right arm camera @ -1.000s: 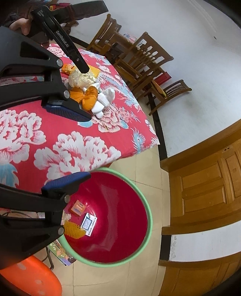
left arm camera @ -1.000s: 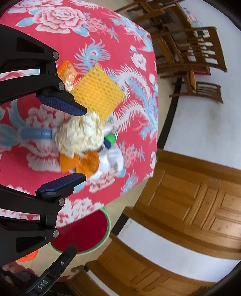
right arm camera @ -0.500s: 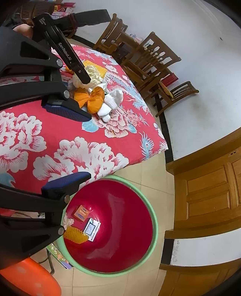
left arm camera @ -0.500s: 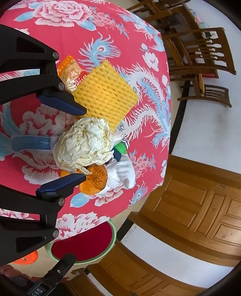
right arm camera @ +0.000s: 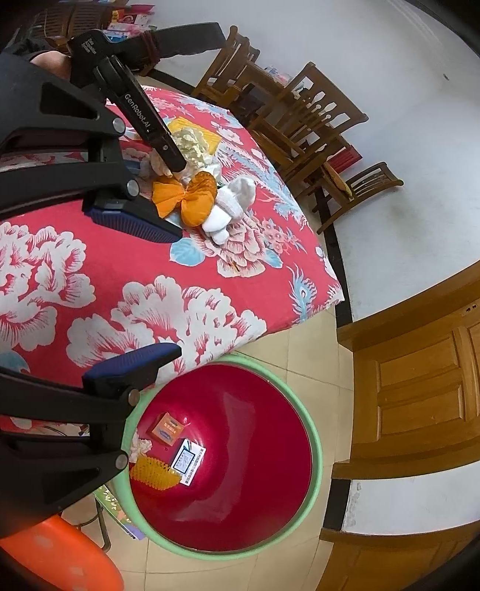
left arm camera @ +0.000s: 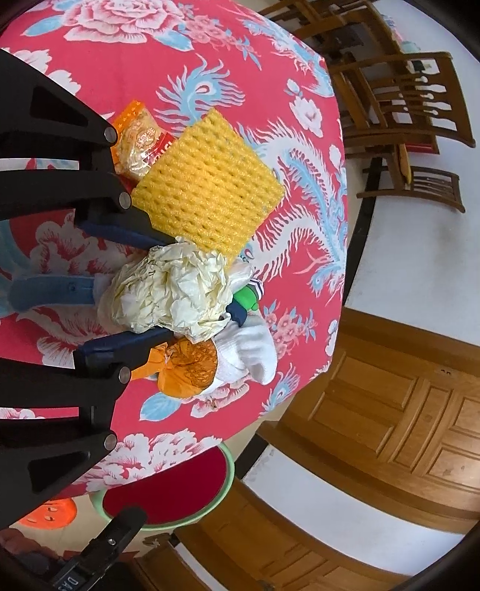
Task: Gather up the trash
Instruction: 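Lift the foil with the left gripper while the right gripper reaches toward the orange wrapper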
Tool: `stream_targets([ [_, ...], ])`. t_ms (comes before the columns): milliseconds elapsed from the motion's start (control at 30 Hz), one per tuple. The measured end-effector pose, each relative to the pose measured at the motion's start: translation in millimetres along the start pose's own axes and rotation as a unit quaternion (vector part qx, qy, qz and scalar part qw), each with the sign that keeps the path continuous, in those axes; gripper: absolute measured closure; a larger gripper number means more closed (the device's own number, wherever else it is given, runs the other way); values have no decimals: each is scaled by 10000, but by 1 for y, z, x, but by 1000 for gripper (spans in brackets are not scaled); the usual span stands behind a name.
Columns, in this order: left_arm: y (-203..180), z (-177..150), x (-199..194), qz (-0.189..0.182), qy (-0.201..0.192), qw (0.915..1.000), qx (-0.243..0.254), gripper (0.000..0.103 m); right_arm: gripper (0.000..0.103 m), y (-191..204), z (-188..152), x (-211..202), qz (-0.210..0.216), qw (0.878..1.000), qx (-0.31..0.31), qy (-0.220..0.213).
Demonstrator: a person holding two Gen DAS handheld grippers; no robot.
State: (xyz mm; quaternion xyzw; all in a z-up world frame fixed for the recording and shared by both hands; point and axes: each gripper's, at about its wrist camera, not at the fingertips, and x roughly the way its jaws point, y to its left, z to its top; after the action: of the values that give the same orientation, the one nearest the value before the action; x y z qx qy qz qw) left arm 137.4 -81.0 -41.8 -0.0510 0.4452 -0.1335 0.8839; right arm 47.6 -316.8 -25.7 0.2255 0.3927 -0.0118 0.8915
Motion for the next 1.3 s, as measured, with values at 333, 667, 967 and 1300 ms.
stream_targets([
  [333, 10, 5, -37, -143, -395, 9990, -156, 61, 45, 19, -1, 5, 86, 9998, -165, 57],
  [667, 40, 1, -51, 10, -485, 9980, -408, 62, 45, 53, -4, 27, 248, 9985, -394, 282],
  [967, 60, -3, -52, 94, -494, 9971, -567, 61, 45, 85, -10, 63, 326, 9952, -659, 645],
  [1300, 75, -6, -51, 77, -485, 9963, -704, 61, 55, 104, -14, 96, 259, 9919, -842, 921],
])
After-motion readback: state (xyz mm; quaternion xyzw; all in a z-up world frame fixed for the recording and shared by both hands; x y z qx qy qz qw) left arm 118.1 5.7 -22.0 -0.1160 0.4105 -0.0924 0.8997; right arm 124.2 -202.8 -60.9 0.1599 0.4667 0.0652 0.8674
